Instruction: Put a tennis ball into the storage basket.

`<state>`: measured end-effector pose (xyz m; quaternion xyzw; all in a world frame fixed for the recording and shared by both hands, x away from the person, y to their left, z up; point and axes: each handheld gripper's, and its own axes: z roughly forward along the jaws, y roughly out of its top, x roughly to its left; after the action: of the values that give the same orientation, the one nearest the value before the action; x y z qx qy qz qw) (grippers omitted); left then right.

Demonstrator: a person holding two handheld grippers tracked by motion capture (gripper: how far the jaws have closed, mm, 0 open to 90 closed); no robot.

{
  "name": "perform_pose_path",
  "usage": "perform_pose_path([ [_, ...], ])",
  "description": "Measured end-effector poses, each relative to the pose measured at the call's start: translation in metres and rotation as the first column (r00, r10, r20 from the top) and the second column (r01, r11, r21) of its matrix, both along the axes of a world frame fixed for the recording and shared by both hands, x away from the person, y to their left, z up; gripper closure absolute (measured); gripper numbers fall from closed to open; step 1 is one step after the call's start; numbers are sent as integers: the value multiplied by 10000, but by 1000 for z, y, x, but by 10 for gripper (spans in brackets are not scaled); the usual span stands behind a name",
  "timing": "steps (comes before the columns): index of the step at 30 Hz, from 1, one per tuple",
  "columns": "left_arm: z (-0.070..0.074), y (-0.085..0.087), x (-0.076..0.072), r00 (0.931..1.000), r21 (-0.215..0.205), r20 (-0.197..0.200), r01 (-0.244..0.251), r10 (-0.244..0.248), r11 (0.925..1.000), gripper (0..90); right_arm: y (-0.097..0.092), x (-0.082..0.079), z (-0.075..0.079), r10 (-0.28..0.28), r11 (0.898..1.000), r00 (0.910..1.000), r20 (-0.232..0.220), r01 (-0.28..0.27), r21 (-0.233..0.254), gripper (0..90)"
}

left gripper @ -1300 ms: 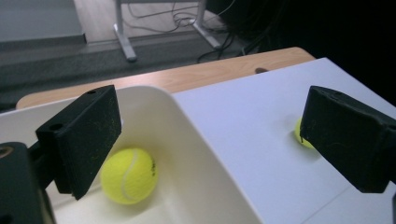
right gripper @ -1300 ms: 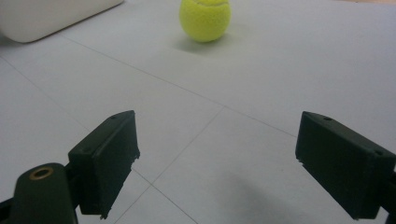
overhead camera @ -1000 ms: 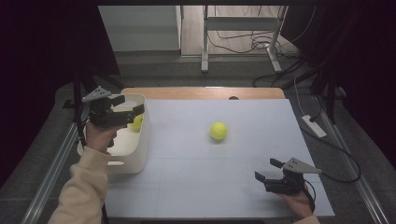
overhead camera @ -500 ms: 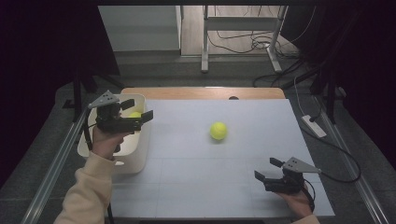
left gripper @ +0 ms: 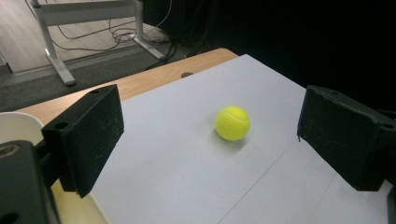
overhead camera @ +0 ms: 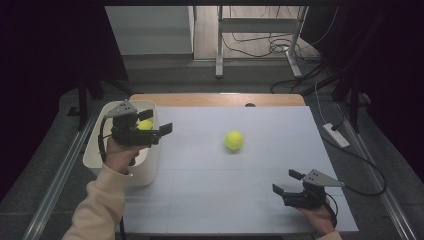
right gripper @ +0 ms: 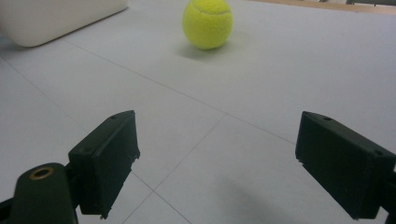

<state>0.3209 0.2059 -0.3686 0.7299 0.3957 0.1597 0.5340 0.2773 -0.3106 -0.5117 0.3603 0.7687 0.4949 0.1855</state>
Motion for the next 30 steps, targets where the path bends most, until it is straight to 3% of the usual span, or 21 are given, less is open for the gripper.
perform_pose_path([
  [30, -13, -47, 8, 9928, 580, -520, 1106, -1076, 9922, 78, 0, -1, -1, -38, 10000, 10000, -35, 37, -84, 130],
])
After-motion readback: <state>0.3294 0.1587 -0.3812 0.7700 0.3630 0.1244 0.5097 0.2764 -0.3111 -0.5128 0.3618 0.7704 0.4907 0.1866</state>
